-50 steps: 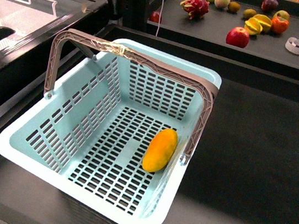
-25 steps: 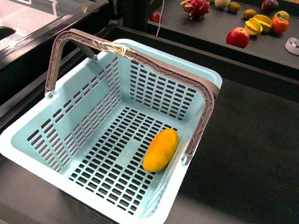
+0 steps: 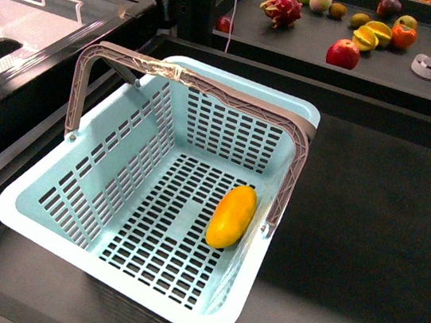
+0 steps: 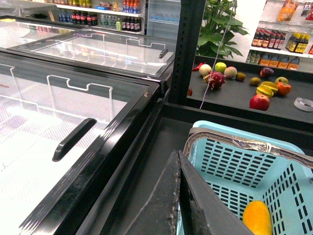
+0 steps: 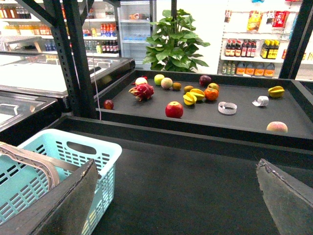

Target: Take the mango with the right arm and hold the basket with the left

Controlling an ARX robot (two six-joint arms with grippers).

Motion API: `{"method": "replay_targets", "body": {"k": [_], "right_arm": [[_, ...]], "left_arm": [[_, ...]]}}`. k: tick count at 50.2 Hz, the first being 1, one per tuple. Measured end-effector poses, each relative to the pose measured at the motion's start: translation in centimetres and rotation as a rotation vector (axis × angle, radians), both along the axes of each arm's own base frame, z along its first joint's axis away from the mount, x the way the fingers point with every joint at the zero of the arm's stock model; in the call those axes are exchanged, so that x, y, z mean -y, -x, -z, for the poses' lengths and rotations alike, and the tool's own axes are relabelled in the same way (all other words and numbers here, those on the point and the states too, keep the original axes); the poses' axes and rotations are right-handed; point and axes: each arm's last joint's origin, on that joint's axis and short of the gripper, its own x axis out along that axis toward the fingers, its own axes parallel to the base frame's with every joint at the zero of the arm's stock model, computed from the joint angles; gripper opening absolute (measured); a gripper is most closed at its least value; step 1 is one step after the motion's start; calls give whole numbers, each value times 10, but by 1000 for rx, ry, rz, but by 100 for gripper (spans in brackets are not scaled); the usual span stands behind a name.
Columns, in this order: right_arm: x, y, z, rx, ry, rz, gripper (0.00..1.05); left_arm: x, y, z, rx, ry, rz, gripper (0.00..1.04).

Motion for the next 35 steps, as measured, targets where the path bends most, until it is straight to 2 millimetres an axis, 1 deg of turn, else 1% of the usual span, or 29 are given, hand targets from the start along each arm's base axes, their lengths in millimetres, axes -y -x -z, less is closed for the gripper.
{"method": "replay_targets", "body": {"k": [12,35], "right_arm": [[0,0,0,0,0,0,97],[0,0,0,0,0,0,97]], "left_arm": [[0,13,-4,13,-1,0,2],[0,27,-5,18,-2,0,2]]}}
